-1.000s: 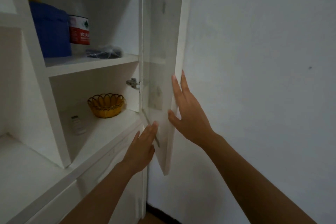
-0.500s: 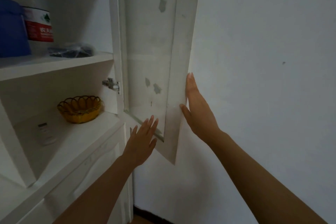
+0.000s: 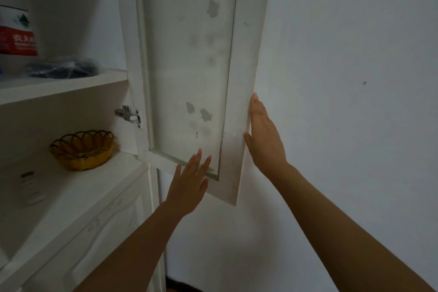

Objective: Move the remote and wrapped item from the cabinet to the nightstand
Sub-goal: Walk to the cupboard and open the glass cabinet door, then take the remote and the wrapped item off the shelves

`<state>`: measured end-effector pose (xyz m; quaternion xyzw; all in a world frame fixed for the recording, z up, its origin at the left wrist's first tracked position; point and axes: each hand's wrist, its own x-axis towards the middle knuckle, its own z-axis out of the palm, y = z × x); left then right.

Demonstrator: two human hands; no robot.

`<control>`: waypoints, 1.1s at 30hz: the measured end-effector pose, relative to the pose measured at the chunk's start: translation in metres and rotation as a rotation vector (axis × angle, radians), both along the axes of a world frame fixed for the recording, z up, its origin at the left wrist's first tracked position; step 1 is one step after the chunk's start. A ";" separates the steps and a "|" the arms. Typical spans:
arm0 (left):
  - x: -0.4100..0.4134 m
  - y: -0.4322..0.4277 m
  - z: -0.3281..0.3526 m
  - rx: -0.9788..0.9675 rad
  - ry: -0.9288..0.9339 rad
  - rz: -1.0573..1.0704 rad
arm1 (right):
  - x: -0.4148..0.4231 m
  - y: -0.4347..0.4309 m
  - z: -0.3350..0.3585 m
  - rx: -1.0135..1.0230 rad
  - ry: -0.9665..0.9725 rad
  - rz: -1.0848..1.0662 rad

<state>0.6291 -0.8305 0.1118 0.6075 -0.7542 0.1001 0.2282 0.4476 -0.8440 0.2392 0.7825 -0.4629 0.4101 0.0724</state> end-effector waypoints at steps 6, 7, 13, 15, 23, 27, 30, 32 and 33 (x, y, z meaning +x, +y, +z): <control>-0.004 -0.015 0.008 0.057 -0.036 0.013 | -0.009 -0.019 0.002 -0.003 0.029 -0.029; -0.005 -0.016 0.011 0.071 -0.039 0.018 | -0.010 -0.022 0.002 -0.006 0.027 -0.035; -0.005 -0.016 0.024 0.090 -0.096 0.050 | -0.009 -0.028 -0.002 -0.110 0.101 -0.085; 0.004 -0.012 0.022 0.089 -0.081 0.062 | -0.008 -0.029 -0.004 -0.179 0.199 -0.110; 0.057 0.032 0.022 0.097 -0.036 0.247 | 0.009 -0.040 -0.018 -0.323 0.248 -0.112; 0.078 0.055 0.025 0.063 0.003 0.329 | 0.024 -0.035 -0.021 -0.327 0.232 -0.008; 0.090 0.071 0.026 0.031 0.019 0.412 | 0.048 -0.028 -0.023 -0.287 0.198 0.136; 0.098 0.084 0.029 -0.002 0.033 0.464 | 0.064 -0.023 -0.027 -0.240 0.180 0.268; 0.102 0.092 0.031 -0.029 0.034 0.489 | 0.071 -0.020 -0.029 -0.204 0.158 0.340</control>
